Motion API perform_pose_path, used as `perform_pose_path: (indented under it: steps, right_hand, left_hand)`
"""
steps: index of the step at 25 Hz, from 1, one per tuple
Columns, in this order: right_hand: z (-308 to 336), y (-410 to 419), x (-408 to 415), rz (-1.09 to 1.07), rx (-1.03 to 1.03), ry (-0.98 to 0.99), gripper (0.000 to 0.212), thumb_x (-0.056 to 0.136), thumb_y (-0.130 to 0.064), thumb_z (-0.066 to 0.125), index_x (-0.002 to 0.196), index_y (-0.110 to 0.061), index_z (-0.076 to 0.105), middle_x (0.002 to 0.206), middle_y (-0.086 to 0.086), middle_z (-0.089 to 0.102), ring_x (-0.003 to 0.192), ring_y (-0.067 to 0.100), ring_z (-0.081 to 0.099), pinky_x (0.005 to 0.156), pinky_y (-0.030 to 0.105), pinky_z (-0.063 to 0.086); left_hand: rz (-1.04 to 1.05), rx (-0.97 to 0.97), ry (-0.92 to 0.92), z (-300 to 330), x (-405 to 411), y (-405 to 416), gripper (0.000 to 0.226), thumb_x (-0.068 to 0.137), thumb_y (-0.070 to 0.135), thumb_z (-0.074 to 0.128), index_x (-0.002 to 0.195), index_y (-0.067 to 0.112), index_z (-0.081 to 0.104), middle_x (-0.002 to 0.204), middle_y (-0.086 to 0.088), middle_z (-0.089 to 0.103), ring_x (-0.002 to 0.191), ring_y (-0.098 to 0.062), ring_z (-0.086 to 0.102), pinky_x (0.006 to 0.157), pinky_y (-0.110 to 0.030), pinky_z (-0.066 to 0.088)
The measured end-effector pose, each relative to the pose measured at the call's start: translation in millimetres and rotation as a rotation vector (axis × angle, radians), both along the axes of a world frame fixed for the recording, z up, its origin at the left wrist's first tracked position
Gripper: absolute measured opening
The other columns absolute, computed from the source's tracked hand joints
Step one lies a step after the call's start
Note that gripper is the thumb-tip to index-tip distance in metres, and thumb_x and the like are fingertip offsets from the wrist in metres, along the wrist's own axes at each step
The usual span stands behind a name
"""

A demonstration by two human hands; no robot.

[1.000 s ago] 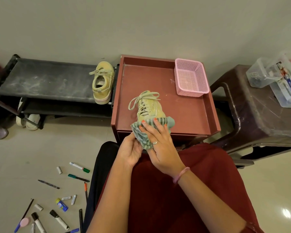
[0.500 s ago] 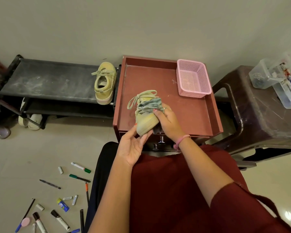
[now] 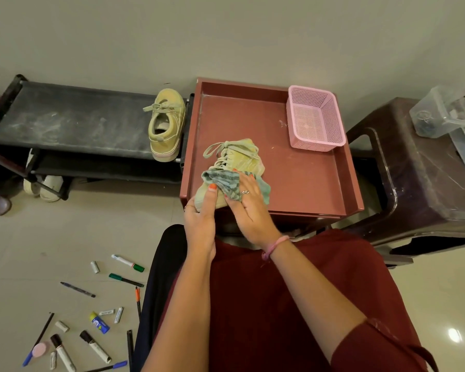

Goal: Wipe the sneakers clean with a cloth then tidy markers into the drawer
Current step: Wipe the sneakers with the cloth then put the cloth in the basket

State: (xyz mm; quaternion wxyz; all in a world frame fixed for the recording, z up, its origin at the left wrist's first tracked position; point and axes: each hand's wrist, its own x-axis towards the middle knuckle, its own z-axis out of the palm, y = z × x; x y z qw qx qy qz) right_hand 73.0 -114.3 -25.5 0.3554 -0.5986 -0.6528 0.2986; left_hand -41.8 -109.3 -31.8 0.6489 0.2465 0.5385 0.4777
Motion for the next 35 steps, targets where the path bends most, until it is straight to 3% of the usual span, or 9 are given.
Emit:
perform_pose_path:
  steps: [4,8,12,15,17,21,24,29,35]
  right_hand:
    - [-10.1,24.9,27.6,-0.119,-0.098,0.182,0.049,0.095,-0.044,0.039,0.130,-0.012,0.053,0.134,0.004,0.049,0.128,0.016,0.041,0.109,0.049,0.033]
    - [-1.2,26.7,0.6,-0.119,-0.155,0.192,0.038,0.096,-0.037,0.040,0.130,-0.028,0.051,0.146,-0.011,0.036,0.138,0.008,0.023,0.118,0.045,0.016]
    - [-4.3,4.3,-15.0,-0.142,-0.107,0.291,0.033,0.097,-0.030,0.040,0.122,-0.049,0.050,0.132,-0.045,0.029,0.138,0.000,0.021,0.113,0.057,0.019]
    - [-0.7,4.3,-11.9,-0.161,-0.092,0.267,0.034,0.097,-0.025,0.037,0.126,-0.039,0.048,0.133,-0.039,0.030,0.137,-0.007,0.018,0.118,0.044,0.009]
    - [4.1,2.3,-12.7,-0.121,-0.063,0.221,0.035,0.097,-0.023,0.039,0.128,-0.037,0.044,0.135,-0.034,0.030,0.136,-0.011,0.015,0.119,0.038,0.001]
    - [-19.6,-0.3,15.0,-0.012,0.039,0.014,0.042,0.099,-0.028,0.038,0.139,-0.018,0.042,0.149,0.000,0.036,0.143,0.012,0.020,0.118,0.047,0.009]
    - [-26.8,13.4,37.6,-0.113,-0.040,0.045,0.048,0.098,-0.034,0.037,0.141,-0.013,0.041,0.152,0.004,0.033,0.144,0.013,0.018,0.117,0.047,0.016]
    - [-7.6,4.4,-1.0,-0.198,-0.143,0.237,0.038,0.099,-0.027,0.041,0.137,-0.032,0.041,0.139,-0.044,0.017,0.142,-0.004,0.003,0.120,0.043,0.004]
    - [-7.9,-8.5,0.4,-0.080,-0.057,0.192,0.037,0.099,-0.024,0.039,0.134,-0.038,0.039,0.138,-0.047,0.020,0.142,-0.006,0.006,0.119,0.047,0.007]
  left_hand:
    - [0.048,-0.038,-0.040,3.6,3.3,0.0,0.045,0.088,0.036,0.067,0.123,0.009,0.059,0.114,-0.004,0.070,0.100,-0.006,0.068,0.089,-0.028,0.052]
    - [0.096,-0.070,-0.063,-0.2,-1.8,8.1,0.046,0.095,0.036,0.056,0.133,0.014,0.045,0.127,-0.010,0.060,0.112,-0.014,0.063,0.097,-0.034,0.051]
    - [0.013,0.041,0.171,-3.9,-3.2,10.1,0.089,0.066,0.041,0.083,0.131,0.026,0.025,0.129,-0.002,0.048,0.112,-0.011,0.058,0.089,-0.025,0.052]
    - [-0.019,0.090,0.168,-2.8,-2.3,9.6,0.089,0.057,0.039,0.086,0.131,0.014,0.041,0.118,-0.001,0.061,0.104,-0.010,0.064,0.082,-0.022,0.053]
    - [0.016,0.069,0.094,-3.8,-2.1,10.5,0.078,0.063,0.041,0.087,0.125,0.010,0.054,0.115,-0.007,0.068,0.107,-0.019,0.066,0.089,-0.032,0.054]
    - [0.055,0.009,-0.007,-5.5,1.2,8.3,0.057,0.076,0.032,0.080,0.123,0.007,0.059,0.114,-0.010,0.070,0.107,-0.021,0.067,0.098,-0.043,0.051]
    - [0.084,-0.009,-0.040,-4.9,1.2,9.5,0.046,0.084,0.024,0.071,0.125,0.007,0.057,0.115,-0.007,0.069,0.106,-0.015,0.067,0.095,-0.036,0.053]
    - [0.080,-0.026,0.032,-8.9,-0.2,11.3,0.056,0.088,0.030,0.067,0.134,0.019,0.037,0.122,-0.007,0.059,0.109,-0.016,0.063,0.092,-0.031,0.052]
    - [0.004,0.069,0.169,-9.7,1.4,8.8,0.076,0.069,0.036,0.083,0.130,0.023,0.039,0.115,0.001,0.059,0.102,-0.009,0.063,0.082,-0.024,0.053]
